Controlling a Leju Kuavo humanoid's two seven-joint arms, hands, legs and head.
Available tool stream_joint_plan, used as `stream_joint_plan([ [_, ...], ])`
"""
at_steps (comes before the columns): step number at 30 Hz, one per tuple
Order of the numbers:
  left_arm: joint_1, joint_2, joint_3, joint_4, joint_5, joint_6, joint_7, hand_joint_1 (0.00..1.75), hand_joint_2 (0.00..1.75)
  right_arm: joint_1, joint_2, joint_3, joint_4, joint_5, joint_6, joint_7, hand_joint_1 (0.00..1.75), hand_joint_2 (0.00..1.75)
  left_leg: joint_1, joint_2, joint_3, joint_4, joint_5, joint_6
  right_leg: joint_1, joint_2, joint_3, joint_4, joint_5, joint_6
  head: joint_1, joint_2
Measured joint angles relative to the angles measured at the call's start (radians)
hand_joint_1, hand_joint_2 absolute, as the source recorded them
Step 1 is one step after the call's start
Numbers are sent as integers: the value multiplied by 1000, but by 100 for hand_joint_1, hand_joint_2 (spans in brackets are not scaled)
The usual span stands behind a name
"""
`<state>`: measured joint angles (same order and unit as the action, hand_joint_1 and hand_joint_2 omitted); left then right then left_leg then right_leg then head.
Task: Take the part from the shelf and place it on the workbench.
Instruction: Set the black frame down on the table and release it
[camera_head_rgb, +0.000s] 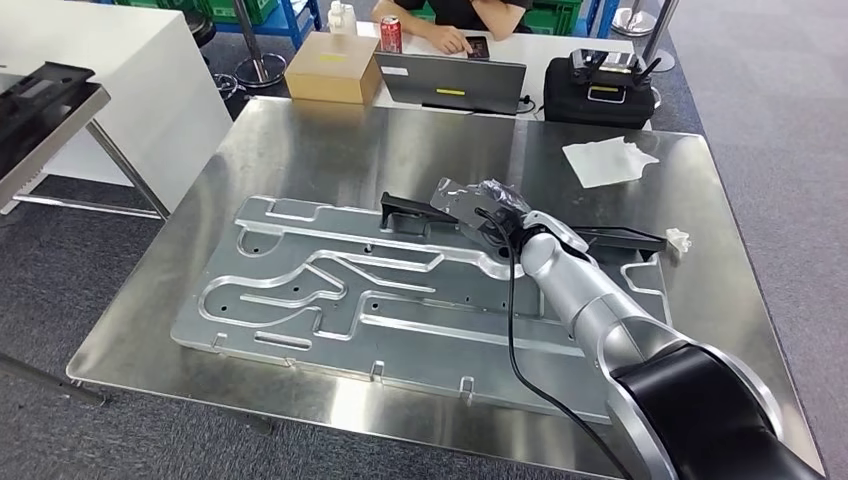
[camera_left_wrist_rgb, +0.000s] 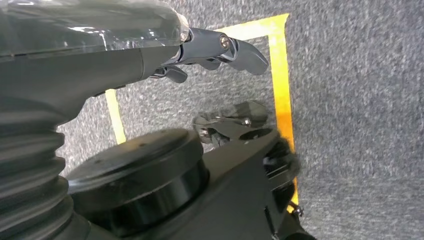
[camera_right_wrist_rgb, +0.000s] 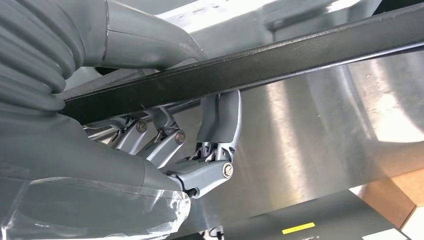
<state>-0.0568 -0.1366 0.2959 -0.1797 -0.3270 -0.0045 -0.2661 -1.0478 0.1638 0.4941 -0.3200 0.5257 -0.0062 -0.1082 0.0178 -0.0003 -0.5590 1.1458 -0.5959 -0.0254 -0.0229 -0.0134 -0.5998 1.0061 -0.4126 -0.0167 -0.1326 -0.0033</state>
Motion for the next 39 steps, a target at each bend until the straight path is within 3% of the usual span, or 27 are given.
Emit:
stream_joint_plan([
  [2,0,0,-1,0,-4,-2,4,0,175,2,-3,1,0,0,-1,0,175,175,6,0,-34,102,-44,-9,-1,-3,-12,0,9,3,0,0],
  [3,0,0,-1,0,-6,-2,6,0,175,3,-5,1,0,0,-1,1,175,175,9,0,-30,110,-37,-13,-3,-4,-17,1,13,7,0,0],
  [4,0,0,-1,0,-7,-3,6,0,175,4,-8,1,0,0,-2,1,175,175,13,0,-10,80,-12,-18,-6,-4,-21,2,17,12,0,0],
  [5,0,0,-1,0,-8,-3,7,0,175,4,-11,1,0,0,-2,1,175,175,18,0,26,17,24,-23,-10,-4,-26,4,21,18,0,0],
  [7,-2,-2,-1,0,-8,-4,10,0,175,3,-17,0,0,0,-3,2,175,175,19,-7,92,-107,69,-29,-14,-2,-35,7,32,33,0,0],
  [9,-3,-4,-1,0,-9,-5,15,0,175,5,-24,-1,0,-1,-4,3,175,175,13,-15,105,-147,76,-21,-11,3,-43,6,47,49,0,0],
  [11,-4,-5,-1,0,-10,-7,18,0,175,11,-35,-2,0,-2,-7,3,175,175,11,-12,89,-145,86,-2,-12,5,-46,0,61,65,0,0],
  [12,-5,-5,-2,0,-11,-7,19,0,175,12,-40,-2,0,-3,-9,3,175,175,10,-9,83,-145,93,10,-14,6,-49,5,53,70,0,0],
  [13,-7,-5,-2,0,-11,-7,20,0,175,14,-45,-3,0,-4,-9,3,175,175,9,-5,75,-146,102,23,-15,6,-59,27,28,72,1,0],
  [16,-13,-5,-2,0,-12,-9,23,0,175,21,-58,-6,1,-4,-11,2,175,175,-3,1,42,-146,128,50,-10,7,-117,207,-106,67,1,0],
  [17,-14,-5,-2,0,-13,-9,25,0,175,23,-63,-7,1,-4,-12,1,175,175,-9,1,31,-145,135,55,-6,7,-129,263,-131,63,1,0],
  [18,-13,-5,-2,0,-14,-9,27,0,175,23,-66,-8,0,-4,-13,1,175,175,-16,1,21,-143,140,58,-1,8,-125,289,-135,58,1,0],
  [19,-13,-5,-2,0,-14,-10,29,0,175,21,-69,-9,0,-4,-13,0,175,175,-22,0,15,-141,144,60,5,8,-102,276,-121,49,1,0],
  [21,-13,-6,-2,0,-14,-10,31,0,175,17,-72,-10,0,-2,-14,-2,175,175,-32,-2,10,-137,147,62,21,9,-15,157,-76,19,1,0],
  [23,-14,-9,-2,0,-14,-9,31,0,175,17,-72,-10,-1,5,-23,-18,175,175,-35,-4,6,-134,152,57,36,7,49,45,-56,-5,0,0],
  [24,-14,-10,-2,0,-13,-9,31,0,175,19,-72,-10,-3,14,-41,-38,175,175,-32,-4,5,-135,155,52,41,6,59,23,-56,-10,0,0],
  [27,-14,-11,-1,0,-11,-9,23,0,175,25,-72,-8,-11,46,-138,-125,175,175,-28,-4,2,-140,158,34,41,10,65,-10,-31,-13,1,0],
  [29,-14,-10,-1,0,-10,-10,17,0,175,22,-72,-7,-23,67,-187,-157,175,175,-29,-5,-24,-92,109,21,27,12,59,-39,-15,-16,-1,0],
  [31,-12,-9,0,0,-9,-10,13,0,175,5,-80,-7,-39,99,-209,-152,175,175,-18,-5,-71,26,36,5,19,12,38,-41,-5,-14,-2,0],
  [32,-10,-8,0,0,-8,-10,11,0,175,-8,-88,-7,-47,113,-212,-144,175,175,-10,-5,-90,83,17,-4,16,12,26,-36,0,-9,-2,0],
  [33,-7,-7,0,0,-7,-9,8,0,175,-24,-98,-6,-55,122,-213,-137,175,175,-3,-4,-97,113,17,-12,12,11,14,-30,4,-5,-2,0],
  [34,-5,-6,1,0,-5,-9,6,0,175,-42,-109,-6,-61,122,-207,-131,175,175,5,-4,-87,107,34,-22,7,10,2,-22,8,1,-2,0],
  [37,1,-4,4,0,4,-6,-1,0,175,-112,-144,-9,-86,105,-181,-119,175,175,19,-6,3,-56,98,-46,-9,9,-40,12,14,22,-2,0],
  [39,6,-4,8,0,8,-4,-5,0,175,-158,-164,-15,-104,91,-168,-113,175,175,16,-10,19,-104,97,-35,-8,13,-62,25,23,40,-3,0],
])
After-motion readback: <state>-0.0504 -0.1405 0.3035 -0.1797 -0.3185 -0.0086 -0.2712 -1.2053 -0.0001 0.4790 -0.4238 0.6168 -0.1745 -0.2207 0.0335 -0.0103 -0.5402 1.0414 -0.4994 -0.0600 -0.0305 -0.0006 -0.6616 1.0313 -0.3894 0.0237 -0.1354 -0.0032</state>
